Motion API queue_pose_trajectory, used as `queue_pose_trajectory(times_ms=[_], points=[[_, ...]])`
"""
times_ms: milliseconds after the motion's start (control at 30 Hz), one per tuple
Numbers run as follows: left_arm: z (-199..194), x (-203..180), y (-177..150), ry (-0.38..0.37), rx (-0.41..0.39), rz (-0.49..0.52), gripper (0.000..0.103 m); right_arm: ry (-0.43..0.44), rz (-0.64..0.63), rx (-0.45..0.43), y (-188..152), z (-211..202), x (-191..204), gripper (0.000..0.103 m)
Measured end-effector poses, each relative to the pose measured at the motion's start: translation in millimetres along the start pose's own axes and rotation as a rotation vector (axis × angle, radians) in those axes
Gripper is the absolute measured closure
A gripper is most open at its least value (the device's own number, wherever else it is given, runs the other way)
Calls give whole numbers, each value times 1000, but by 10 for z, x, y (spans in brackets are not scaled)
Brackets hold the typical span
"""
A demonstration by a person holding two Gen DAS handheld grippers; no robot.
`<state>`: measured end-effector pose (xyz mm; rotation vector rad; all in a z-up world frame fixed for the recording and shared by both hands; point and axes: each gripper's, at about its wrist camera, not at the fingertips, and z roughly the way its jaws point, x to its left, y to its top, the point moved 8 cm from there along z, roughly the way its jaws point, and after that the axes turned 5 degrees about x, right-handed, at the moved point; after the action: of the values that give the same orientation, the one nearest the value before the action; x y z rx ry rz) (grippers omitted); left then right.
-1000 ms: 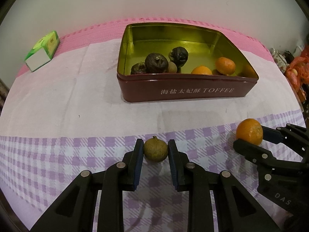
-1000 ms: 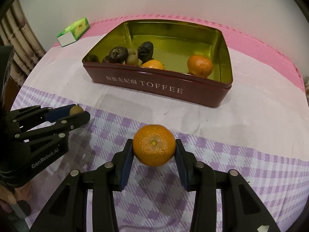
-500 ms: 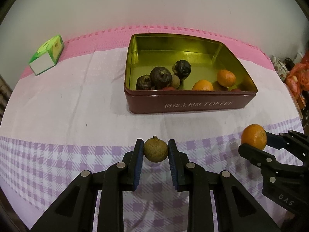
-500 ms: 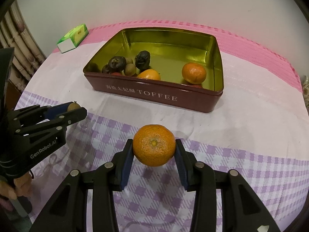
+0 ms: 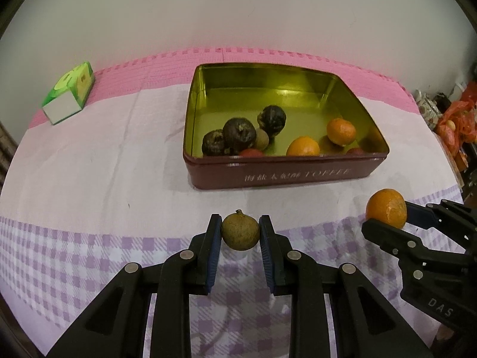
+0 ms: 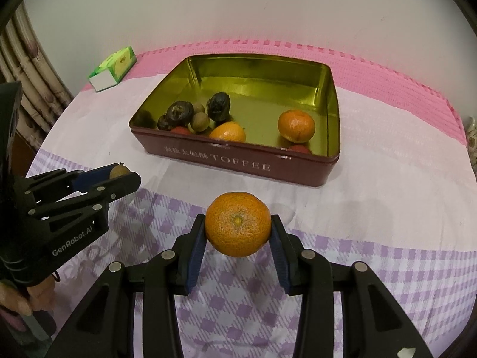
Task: Organize fruits
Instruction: 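Lift the orange and round fruit and hold them above the sheet, then carry the orange and round fruit over the toffee tin with both tools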
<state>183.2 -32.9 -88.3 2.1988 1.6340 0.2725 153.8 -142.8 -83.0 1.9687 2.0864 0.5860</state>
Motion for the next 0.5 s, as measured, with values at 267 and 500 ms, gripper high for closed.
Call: queue_pose_trajectory(times_ms=[267,500], points=[[-70,52,150,8,-26,-3,77,-6,6,-23,118,-74,-51,65],[-153,58,298,9,-58,3,77,-10,8,-47,228,-143,-112,65]])
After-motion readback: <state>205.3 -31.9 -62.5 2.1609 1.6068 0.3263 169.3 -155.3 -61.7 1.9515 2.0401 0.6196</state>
